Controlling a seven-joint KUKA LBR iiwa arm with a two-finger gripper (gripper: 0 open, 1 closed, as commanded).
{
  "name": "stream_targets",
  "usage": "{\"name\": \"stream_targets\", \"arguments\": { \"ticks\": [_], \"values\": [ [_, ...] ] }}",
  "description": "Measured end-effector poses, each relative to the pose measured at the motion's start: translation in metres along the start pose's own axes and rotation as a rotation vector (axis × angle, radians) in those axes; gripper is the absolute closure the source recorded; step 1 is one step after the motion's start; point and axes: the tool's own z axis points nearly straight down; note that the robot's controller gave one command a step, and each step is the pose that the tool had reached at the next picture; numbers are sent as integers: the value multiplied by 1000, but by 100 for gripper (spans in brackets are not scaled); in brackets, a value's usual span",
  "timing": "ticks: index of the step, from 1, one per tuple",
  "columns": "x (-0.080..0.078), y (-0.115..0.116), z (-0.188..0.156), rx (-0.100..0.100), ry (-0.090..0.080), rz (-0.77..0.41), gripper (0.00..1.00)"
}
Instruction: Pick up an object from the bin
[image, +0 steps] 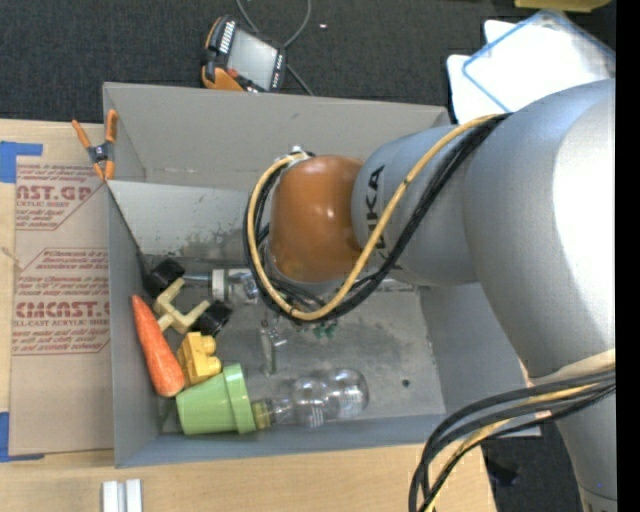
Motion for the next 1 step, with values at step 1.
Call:
{"name": "stream_targets", "arguments": {
  "ticks": [1],
  "values": [
    [-29, -4, -19, -1, -4, -223, 0]
  ]
}}
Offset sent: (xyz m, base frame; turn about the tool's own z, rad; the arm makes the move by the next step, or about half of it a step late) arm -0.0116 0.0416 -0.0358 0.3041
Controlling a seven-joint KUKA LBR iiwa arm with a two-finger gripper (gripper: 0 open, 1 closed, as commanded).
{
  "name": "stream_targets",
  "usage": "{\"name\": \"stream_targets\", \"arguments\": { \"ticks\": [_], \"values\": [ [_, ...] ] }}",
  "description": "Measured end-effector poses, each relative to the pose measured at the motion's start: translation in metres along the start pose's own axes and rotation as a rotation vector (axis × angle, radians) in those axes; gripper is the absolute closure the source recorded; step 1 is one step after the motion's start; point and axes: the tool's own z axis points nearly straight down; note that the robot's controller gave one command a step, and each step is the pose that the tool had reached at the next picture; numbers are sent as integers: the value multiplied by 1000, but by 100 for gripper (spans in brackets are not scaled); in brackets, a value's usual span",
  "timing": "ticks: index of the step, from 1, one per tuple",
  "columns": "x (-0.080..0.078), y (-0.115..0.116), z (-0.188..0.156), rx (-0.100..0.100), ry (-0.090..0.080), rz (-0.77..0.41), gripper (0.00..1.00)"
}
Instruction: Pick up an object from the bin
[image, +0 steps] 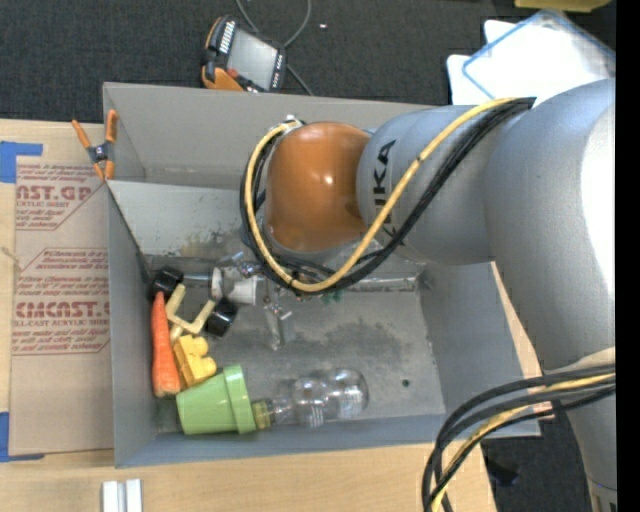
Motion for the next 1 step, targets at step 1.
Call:
{"name": "stream_targets", "arguments": {
  "ticks": [1],
  "values": [
    [11, 36, 39, -3, 4, 448, 0]
  ]
}}
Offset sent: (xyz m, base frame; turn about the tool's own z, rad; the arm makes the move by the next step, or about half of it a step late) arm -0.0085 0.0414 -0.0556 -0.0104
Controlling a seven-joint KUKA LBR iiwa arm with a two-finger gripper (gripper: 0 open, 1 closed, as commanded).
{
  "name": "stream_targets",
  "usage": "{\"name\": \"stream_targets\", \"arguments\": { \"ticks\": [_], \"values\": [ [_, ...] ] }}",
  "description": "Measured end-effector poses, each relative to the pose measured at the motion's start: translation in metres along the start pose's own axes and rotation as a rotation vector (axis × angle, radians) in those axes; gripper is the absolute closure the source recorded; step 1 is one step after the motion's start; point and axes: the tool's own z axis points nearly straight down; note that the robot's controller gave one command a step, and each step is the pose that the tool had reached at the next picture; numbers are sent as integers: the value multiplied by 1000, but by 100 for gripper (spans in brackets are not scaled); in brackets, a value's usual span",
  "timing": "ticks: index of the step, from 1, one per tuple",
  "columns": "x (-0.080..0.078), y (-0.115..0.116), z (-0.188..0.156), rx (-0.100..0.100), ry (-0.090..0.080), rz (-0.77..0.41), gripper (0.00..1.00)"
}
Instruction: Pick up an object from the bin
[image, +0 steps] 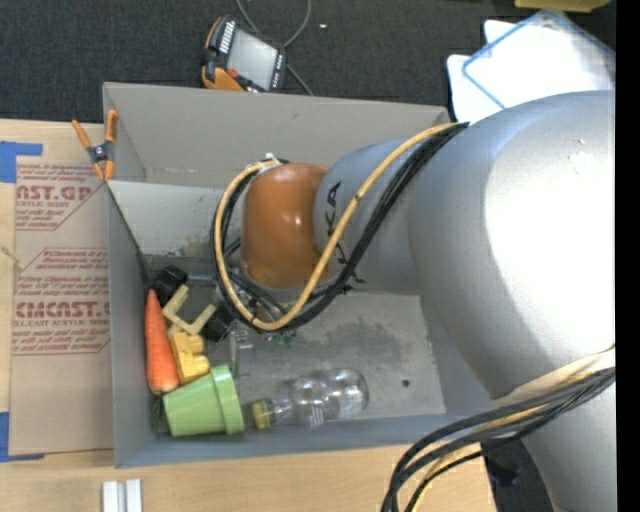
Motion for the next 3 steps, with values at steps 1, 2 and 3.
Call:
{"name": "stream_targets", "arguments": {
  "ticks": [1, 2, 3],
  "values": [
    [-11, 11, 13, 3, -9, -288, 0],
    [12, -5, 16, -2, 2, 92, 100],
    [12, -5, 16, -2, 2, 92, 100]
  ]
}}
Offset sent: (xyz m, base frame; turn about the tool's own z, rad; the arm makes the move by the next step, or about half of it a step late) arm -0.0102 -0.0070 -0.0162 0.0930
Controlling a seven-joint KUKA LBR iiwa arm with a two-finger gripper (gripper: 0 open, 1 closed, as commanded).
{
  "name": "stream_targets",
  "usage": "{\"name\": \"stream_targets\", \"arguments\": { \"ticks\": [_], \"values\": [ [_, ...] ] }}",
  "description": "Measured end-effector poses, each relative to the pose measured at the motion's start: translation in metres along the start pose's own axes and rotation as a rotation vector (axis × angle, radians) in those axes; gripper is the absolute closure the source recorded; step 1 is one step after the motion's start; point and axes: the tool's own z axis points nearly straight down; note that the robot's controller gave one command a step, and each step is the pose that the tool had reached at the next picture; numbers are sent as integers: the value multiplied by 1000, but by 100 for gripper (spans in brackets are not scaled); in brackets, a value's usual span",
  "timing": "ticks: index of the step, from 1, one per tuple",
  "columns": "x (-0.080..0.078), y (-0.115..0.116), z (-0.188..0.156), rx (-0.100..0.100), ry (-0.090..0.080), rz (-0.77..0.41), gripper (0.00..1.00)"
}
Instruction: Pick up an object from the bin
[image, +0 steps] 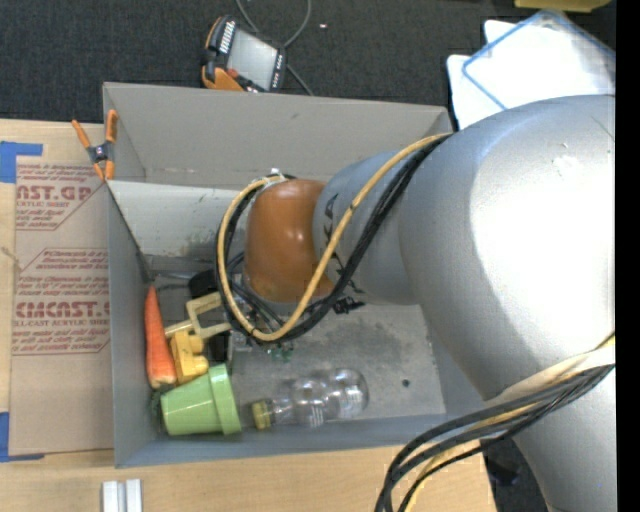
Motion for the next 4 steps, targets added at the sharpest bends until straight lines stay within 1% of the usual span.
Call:
{"name": "stream_targets", "arguments": {
  "ticks": [1, 2, 3, 4],
  "values": [
    [1, -1, 0, -1, -1, 9, 100],
    [6, 16, 0, 1, -2, -26, 100],
    [-3, 17, 1, 0, 0, -22, 100],
    [3, 19, -3, 1, 1, -19, 100]
  ]
}}
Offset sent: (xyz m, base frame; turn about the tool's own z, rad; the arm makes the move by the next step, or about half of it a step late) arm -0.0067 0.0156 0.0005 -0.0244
